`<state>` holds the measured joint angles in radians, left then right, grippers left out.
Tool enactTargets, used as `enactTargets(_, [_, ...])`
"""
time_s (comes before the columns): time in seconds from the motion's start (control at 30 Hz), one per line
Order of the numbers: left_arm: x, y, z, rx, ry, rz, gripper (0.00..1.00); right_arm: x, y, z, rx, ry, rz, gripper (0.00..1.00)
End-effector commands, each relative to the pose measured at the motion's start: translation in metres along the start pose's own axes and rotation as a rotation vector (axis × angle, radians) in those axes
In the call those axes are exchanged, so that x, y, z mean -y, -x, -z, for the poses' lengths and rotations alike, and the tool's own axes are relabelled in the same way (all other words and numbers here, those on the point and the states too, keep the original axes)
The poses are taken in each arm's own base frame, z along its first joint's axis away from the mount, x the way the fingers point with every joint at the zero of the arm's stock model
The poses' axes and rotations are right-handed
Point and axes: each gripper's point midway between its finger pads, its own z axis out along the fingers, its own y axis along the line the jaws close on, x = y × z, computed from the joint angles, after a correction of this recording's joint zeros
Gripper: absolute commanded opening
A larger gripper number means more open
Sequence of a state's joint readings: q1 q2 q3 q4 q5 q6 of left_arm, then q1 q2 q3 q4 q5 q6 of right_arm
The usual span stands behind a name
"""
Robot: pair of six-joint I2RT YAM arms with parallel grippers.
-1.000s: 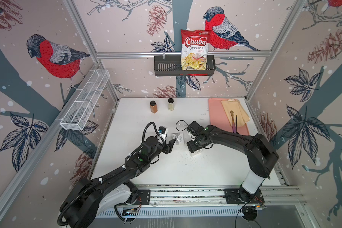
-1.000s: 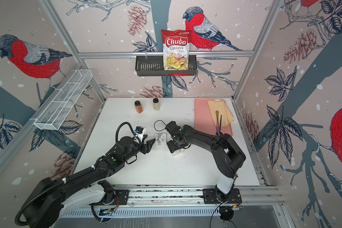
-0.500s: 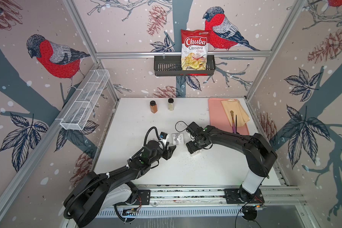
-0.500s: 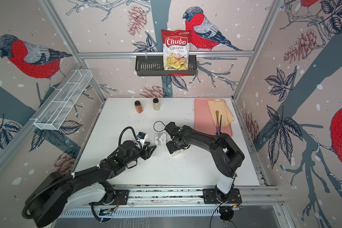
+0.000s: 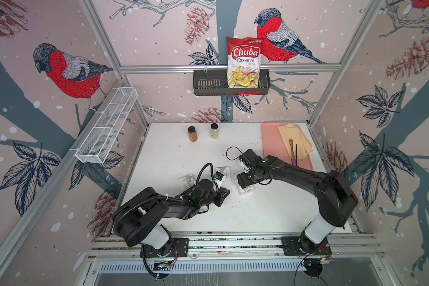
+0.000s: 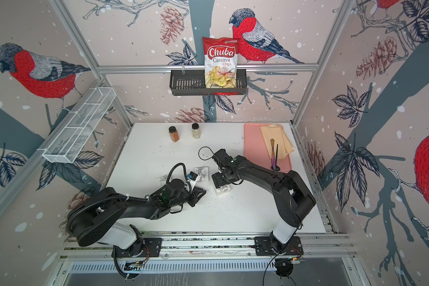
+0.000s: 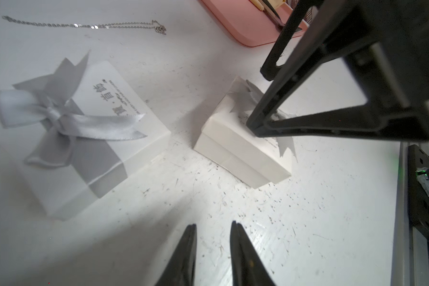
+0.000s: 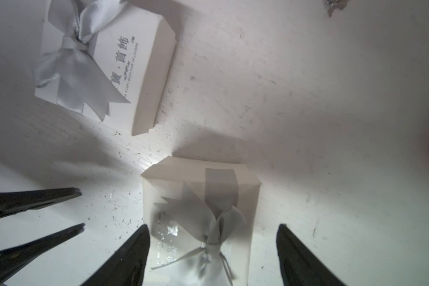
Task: Take the necklace out of the lift-off lid jewelry box
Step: Close the lid on the jewelry box.
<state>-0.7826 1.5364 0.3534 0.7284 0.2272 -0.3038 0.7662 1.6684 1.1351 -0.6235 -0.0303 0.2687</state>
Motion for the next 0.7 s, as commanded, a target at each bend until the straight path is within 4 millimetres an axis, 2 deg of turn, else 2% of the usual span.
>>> enactTargets(0.0, [0.007, 0.020, -0.010, 0.075, -0.040, 0.012, 0.24, -0.005, 0.005, 0.003, 0.029, 0.053, -0.019, 0.77])
enactTargets(0.33, [0.006, 0.032, -0.045, 0.089, -0.056, 0.044, 0.09, -0.005, 0.002, -0.005, 0.023, 0.082, -0.026, 0.65])
enactTargets(0.5, [0.006, 0.026, -0.056, 0.057, -0.060, 0.047, 0.03, -0.006, -0.001, -0.011, 0.007, 0.094, -0.028, 0.63])
enactTargets(0.67, [0.003, 0.020, -0.060, 0.035, -0.056, 0.055, 0.01, -0.004, -0.005, -0.016, -0.008, 0.086, -0.028, 0.62])
